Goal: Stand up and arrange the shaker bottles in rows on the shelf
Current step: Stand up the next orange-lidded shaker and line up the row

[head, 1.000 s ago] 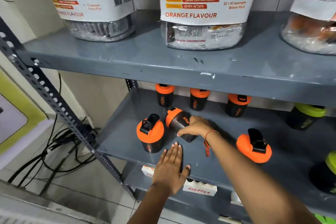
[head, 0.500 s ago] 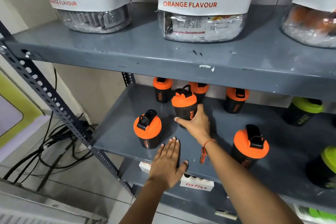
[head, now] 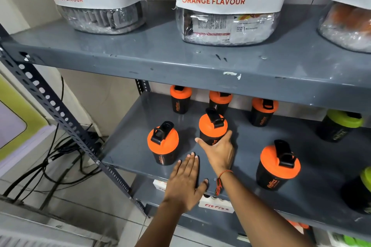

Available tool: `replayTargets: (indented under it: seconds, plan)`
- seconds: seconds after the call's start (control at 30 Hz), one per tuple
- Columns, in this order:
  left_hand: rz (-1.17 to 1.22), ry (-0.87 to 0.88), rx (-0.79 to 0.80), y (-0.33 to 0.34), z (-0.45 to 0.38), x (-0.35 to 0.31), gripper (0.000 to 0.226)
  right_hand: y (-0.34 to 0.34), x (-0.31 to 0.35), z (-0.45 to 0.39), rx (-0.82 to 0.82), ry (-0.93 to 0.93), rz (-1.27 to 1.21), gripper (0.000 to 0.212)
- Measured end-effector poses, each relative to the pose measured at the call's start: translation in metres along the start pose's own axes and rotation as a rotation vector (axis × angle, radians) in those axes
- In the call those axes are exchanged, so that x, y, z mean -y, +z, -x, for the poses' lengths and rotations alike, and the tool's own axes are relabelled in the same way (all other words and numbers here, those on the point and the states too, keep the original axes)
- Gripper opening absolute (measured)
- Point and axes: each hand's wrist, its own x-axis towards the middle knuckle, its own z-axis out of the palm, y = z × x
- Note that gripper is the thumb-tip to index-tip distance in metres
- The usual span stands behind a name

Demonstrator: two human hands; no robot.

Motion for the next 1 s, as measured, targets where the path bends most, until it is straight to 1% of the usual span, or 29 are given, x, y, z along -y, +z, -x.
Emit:
replayTargets:
  seconds: [0.07,0.13,0.23,0.3,0.37,0.47,0.6,0.7,0.87,1.0]
  plan:
    - [0.008,0.005,-0.011,0.000,0.000,0.000,0.071,-0.001,0.001,0.000,0.021,-0.006,-0.006,0.090]
    - [0.011,0.001,-0.004,0.000,0.000,0.000,0.071,-0.005,-0.002,-0.002,0.087,-0.014,-0.111,0.090]
    - [0.005,-0.012,0.011,0.001,0.000,0.000,0.070,-0.015,-0.009,-0.012,0.304,-0.009,-0.395,0.097]
    - [0.016,-0.009,0.005,0.000,-0.001,0.000,0.071,-0.022,-0.015,-0.022,0.461,0.018,-0.517,0.095]
    - [0.026,0.001,0.013,-0.002,-0.001,0.000,0.072,-0.028,-0.016,-0.031,0.601,0.045,-0.562,0.089]
    - [0.021,-0.008,0.027,-0.005,-0.001,-0.001,0.072,-0.035,-0.012,-0.041,0.720,0.069,-0.569,0.083]
    - [0.019,-0.011,0.026,-0.002,0.000,0.000,0.071,-0.037,-0.005,-0.048,0.734,0.100,-0.540,0.085]
    - [0.028,-0.013,0.034,-0.003,-0.001,0.000,0.072,-0.036,0.003,-0.050,0.694,0.116,-0.511,0.085]
    - [0.006,-0.022,0.093,-0.008,-0.001,-0.002,0.073,-0.046,0.017,-0.037,0.643,0.140,-0.464,0.082]
    - [0.004,-0.031,0.110,-0.012,0.000,-0.004,0.074,-0.061,0.026,-0.016,0.627,0.203,-0.476,0.070]
